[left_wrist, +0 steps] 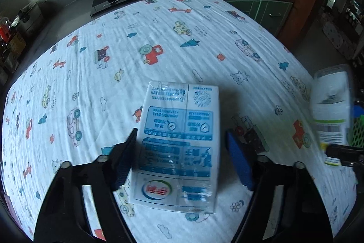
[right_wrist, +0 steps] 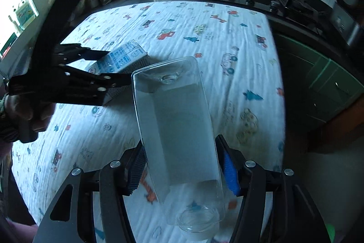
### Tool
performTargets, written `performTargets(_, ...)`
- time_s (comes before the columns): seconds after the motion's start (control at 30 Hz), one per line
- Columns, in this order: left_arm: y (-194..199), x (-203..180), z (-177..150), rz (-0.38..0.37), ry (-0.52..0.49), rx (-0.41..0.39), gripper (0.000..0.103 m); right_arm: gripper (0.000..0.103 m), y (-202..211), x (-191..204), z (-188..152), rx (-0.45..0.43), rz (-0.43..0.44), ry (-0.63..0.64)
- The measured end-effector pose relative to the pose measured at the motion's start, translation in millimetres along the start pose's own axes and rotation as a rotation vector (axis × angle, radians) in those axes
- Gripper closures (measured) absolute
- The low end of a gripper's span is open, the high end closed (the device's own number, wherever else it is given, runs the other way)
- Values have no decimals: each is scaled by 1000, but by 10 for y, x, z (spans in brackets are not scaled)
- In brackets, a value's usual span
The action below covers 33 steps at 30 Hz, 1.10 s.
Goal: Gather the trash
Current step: 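Grasp the milk carton with the left gripper while the right grasps the clear water bottle, then carry the milk carton and water bottle over the green basket with both grippers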
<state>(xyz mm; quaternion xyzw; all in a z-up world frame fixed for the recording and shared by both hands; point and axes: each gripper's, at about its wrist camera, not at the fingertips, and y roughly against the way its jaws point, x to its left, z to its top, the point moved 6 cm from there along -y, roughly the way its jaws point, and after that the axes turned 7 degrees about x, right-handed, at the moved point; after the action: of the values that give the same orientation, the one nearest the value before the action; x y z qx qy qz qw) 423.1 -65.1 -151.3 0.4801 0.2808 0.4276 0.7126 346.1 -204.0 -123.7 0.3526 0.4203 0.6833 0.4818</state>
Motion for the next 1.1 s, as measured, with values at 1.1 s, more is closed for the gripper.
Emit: performTargets(1.1, 1273, -1707, -840, -129, -104, -214, 41, 49, 1496, -600, -1663, -196, -109, -276)
